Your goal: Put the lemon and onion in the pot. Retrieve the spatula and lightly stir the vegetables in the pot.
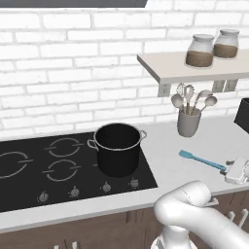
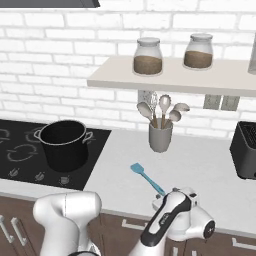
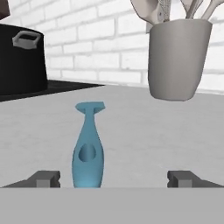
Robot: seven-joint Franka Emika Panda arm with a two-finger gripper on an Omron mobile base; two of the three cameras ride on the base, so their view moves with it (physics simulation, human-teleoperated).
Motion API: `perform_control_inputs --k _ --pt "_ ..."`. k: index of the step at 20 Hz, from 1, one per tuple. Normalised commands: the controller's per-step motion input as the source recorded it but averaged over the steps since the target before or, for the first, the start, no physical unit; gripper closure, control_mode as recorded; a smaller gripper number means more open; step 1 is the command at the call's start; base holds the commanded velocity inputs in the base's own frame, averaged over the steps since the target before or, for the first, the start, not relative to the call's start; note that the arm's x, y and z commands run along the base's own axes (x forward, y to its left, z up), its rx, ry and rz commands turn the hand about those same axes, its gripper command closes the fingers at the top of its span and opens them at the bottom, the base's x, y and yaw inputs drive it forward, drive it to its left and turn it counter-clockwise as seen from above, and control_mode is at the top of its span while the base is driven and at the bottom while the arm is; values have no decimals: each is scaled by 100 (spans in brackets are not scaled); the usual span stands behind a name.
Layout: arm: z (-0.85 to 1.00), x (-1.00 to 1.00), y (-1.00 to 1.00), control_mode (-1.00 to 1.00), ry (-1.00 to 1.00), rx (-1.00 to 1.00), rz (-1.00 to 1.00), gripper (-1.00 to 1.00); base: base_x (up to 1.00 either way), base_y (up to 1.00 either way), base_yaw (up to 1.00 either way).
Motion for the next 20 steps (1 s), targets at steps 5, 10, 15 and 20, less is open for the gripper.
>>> perform_control_inputs --k 5,10,15,20 --pt "-3 5 36 -100 0 2 3 -100 0 0 0" --pt "-8 30 6 -100 0 2 2 -100 0 0 0" --pt "-56 37 -2 -100 1 0 0 -100 0 0 0" --pt "-71 8 -3 -100 4 0 1 100 0 0 0"
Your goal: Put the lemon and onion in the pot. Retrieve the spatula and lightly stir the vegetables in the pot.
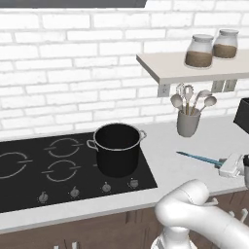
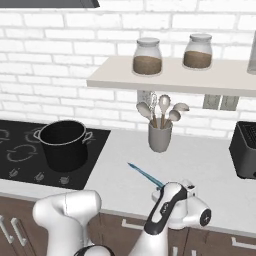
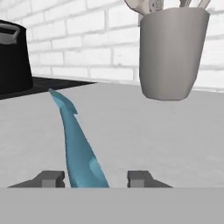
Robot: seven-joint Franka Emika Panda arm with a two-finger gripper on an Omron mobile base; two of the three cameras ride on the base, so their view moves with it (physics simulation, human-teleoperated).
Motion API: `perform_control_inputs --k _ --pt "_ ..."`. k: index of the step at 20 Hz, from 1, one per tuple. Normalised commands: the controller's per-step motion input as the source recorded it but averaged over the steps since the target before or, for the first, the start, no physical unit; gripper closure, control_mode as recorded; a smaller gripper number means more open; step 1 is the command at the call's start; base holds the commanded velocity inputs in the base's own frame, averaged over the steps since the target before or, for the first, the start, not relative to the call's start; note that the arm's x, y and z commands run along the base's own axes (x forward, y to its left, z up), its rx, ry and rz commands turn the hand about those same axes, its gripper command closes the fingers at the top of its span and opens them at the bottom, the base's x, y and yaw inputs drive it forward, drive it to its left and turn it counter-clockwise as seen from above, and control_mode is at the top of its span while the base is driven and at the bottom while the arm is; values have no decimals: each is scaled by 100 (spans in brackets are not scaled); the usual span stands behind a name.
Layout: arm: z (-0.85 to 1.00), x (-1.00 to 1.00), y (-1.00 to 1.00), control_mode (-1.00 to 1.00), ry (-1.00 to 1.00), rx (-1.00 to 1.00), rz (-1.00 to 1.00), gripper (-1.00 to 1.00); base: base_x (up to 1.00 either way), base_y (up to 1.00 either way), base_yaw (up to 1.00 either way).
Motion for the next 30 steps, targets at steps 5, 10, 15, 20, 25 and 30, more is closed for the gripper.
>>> perform_control_inputs --k 5,10,15,20,25,30 --pt "-41 0 0 -100 0 0 1 100 0 0 0" --pt "31 -7 0 -100 -8 0 0 100 0 0 0" --pt "100 -12 5 -100 -2 0 2 100 0 0 0" --pt "100 -6 39 -100 18 0 1 100 0 0 0" --pt "100 -8 81 -100 34 -11 3 100 0 0 0" --pt "100 -25 64 -100 27 -21 2 100 0 0 0"
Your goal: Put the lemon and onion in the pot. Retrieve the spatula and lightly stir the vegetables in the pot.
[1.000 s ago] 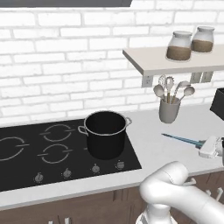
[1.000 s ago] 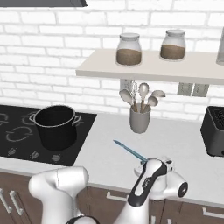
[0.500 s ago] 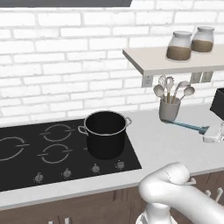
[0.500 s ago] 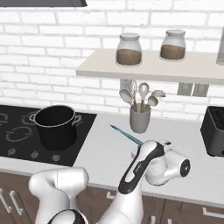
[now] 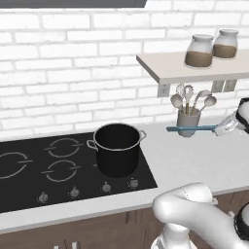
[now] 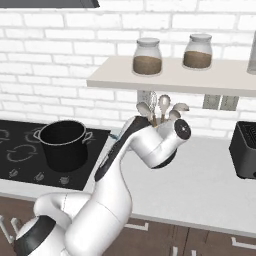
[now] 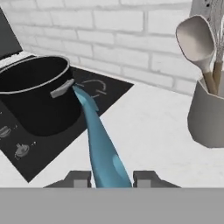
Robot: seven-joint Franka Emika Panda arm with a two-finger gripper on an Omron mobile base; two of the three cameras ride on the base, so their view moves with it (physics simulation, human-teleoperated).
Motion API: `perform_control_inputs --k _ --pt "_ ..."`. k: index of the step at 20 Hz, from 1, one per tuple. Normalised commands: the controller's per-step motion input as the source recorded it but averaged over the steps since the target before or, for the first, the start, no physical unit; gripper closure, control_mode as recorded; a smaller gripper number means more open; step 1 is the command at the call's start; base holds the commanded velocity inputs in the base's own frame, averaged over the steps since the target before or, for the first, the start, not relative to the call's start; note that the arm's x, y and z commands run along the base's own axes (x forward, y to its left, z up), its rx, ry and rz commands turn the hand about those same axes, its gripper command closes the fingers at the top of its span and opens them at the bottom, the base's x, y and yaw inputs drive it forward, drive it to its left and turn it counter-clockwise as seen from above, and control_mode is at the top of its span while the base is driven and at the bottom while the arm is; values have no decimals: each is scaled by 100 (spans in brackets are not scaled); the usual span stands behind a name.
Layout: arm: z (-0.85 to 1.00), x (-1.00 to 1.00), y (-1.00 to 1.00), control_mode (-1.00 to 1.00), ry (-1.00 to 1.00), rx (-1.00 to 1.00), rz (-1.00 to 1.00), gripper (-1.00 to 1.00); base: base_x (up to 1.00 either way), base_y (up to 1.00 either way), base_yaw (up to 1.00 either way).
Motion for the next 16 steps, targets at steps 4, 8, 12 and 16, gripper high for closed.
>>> perform_control_inputs --k 4,8,12,16 --pt "100 -40 43 -100 19 -19 2 100 0 0 0" --pt "100 -42 41 -100 16 -18 2 100 0 0 0" --pt "100 -23 72 -100 18 -20 4 100 0 0 0" --pt "69 -15 100 -100 17 -17 6 100 0 0 0"
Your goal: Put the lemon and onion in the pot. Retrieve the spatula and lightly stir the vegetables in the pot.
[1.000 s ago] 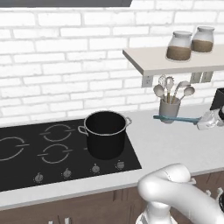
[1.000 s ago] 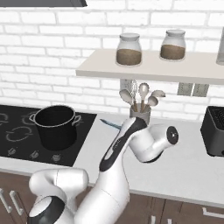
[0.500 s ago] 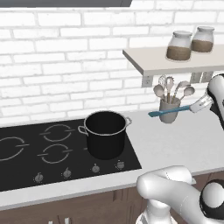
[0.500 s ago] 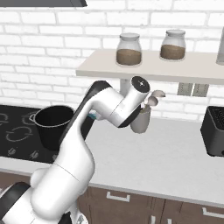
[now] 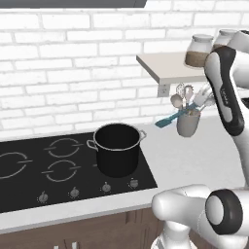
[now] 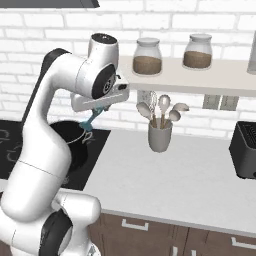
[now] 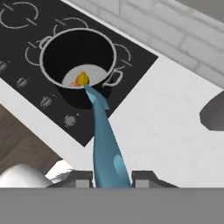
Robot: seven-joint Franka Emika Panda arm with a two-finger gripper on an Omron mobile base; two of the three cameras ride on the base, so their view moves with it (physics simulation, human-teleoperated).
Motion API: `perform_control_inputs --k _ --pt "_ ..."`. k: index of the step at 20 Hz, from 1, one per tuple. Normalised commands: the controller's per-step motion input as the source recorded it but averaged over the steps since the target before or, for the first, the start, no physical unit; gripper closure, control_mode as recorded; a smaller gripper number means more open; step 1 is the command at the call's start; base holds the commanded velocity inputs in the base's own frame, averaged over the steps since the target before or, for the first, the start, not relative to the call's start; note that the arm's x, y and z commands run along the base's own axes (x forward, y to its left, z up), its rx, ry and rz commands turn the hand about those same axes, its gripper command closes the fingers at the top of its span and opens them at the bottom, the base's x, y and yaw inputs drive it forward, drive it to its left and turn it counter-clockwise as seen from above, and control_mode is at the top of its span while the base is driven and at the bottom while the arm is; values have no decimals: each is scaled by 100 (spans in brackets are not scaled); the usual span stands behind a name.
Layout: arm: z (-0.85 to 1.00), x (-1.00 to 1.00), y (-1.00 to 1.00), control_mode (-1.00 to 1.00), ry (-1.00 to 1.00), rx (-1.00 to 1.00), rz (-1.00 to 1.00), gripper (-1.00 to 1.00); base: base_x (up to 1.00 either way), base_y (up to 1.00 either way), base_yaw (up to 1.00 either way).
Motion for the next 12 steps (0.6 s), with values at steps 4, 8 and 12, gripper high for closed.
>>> perform_control_inputs --k 4,8,12 --pt "9 -18 100 -100 1 -6 1 100 0 0 0" --pt "0 -20 97 -100 0 -7 0 100 0 0 0" --pt "-15 -4 85 -100 -3 -19 -1 100 0 0 0"
